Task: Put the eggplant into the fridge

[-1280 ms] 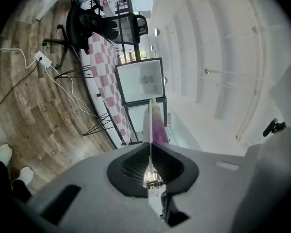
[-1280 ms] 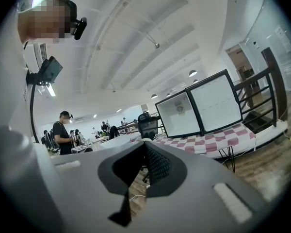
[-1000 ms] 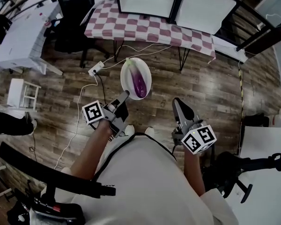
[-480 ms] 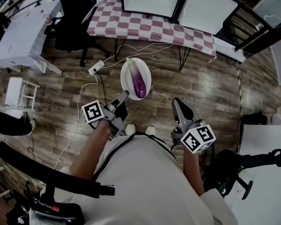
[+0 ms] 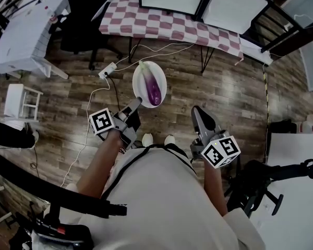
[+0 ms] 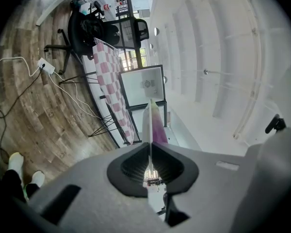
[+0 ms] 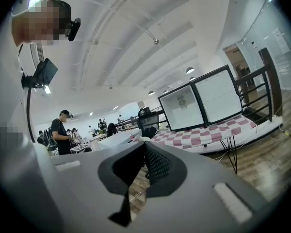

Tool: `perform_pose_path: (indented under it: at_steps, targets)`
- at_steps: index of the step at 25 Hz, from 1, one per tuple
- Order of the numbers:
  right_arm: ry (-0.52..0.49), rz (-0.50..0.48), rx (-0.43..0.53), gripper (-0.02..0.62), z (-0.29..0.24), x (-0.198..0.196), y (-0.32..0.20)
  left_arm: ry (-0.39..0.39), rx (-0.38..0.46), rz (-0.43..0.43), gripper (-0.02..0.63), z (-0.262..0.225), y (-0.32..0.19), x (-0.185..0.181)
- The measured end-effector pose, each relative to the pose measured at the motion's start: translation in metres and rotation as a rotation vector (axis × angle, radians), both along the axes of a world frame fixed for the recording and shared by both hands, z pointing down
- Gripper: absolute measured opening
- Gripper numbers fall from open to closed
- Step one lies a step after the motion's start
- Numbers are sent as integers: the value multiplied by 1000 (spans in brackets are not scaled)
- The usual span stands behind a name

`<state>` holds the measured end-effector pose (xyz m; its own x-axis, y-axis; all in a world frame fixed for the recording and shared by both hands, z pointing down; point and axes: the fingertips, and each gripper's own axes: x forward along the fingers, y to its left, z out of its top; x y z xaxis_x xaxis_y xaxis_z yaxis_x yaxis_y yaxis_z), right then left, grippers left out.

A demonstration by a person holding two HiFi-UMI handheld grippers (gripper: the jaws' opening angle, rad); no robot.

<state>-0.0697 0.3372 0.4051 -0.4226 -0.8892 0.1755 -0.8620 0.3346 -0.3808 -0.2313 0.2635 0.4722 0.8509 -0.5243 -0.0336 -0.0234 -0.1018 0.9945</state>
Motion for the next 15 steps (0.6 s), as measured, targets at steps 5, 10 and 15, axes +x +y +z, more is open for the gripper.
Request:
perform_pose_path:
  at_steps: [5,10,15]
  targets:
    - [9,-2,-5,8,3,-14,1,7,0,-1,26,2,0,-14]
    - [23,4,-15,8,3,-20,2,5,-5,-2,26,4,-1,-23]
    - [23,-2,-25,8,3,-26,-1,9,-7,-11,26,5,-5,-29]
